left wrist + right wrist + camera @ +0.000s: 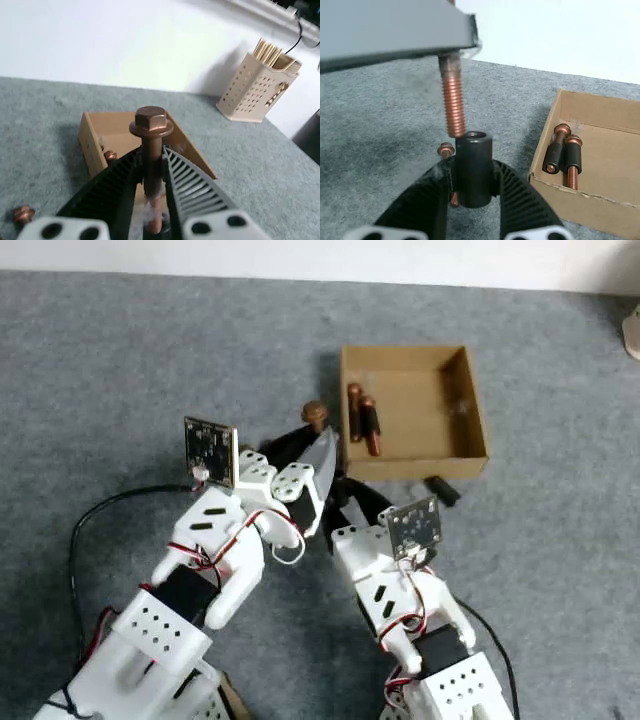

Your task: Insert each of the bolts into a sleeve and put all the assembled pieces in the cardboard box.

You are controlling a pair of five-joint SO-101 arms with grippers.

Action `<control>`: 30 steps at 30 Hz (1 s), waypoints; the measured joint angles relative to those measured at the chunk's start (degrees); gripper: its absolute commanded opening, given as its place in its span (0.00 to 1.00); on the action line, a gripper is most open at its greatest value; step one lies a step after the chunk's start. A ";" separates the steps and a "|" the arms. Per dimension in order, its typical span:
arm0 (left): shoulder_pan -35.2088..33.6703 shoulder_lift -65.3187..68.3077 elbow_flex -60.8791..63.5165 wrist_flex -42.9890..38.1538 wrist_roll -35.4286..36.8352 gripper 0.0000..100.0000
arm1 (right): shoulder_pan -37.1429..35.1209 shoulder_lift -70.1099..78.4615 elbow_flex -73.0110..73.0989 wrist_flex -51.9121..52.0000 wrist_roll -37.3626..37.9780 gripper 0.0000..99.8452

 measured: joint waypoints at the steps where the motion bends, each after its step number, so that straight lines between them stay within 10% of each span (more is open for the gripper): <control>1: 0.00 0.00 0.53 -1.05 0.18 0.00 | -0.18 0.00 0.00 0.00 0.00 0.01; 30: 1.49 -0.79 3.16 -3.34 0.26 0.00 | -2.20 0.00 0.00 0.00 0.00 0.01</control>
